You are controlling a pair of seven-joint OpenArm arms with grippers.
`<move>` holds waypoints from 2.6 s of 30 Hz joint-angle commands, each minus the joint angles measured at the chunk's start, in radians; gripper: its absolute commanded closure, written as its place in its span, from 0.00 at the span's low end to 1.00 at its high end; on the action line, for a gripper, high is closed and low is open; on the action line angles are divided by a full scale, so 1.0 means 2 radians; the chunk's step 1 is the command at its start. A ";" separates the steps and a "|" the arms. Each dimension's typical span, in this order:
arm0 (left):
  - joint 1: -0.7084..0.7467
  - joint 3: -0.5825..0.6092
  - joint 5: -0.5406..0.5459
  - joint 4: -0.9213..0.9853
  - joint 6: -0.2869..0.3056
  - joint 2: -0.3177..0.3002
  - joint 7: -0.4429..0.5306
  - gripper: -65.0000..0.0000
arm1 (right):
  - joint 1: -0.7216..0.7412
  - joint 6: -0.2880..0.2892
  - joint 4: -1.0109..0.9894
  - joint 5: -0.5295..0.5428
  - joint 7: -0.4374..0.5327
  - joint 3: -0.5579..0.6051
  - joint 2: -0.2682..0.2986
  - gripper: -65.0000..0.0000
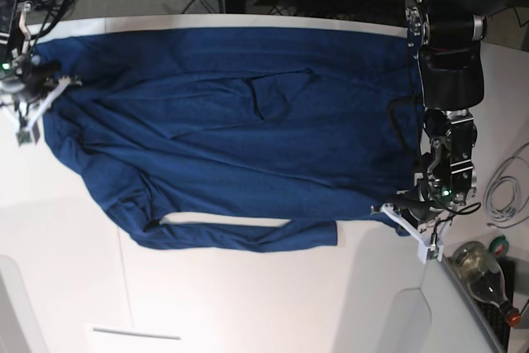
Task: Layout the t-shirt on the table in an organized manner, then fold the t-shirt properly
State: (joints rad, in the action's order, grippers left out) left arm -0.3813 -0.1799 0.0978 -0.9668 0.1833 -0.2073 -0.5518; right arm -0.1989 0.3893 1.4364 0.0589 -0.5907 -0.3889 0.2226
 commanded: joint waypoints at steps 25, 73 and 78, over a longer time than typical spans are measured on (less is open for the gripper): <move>-0.008 0.001 0.000 -0.004 0.000 -0.007 0.008 1.00 | 0.394 0.052 -0.557 0.004 0.217 0.071 0.053 0.46; -0.013 -0.006 0.004 -0.019 0.000 -0.007 0.005 1.00 | 0.355 0.085 -0.370 0.003 0.153 0.142 0.053 1.00; -0.002 -0.006 0.004 -0.064 -0.001 -0.008 0.005 1.00 | 0.355 0.083 -0.370 0.003 0.154 0.141 0.058 1.00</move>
State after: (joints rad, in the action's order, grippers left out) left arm -0.3630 -0.1890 0.1055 -1.0752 0.1860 -0.2104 -0.5632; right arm 0.4782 0.5545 0.6788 0.0513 -0.3069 -0.1028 0.3260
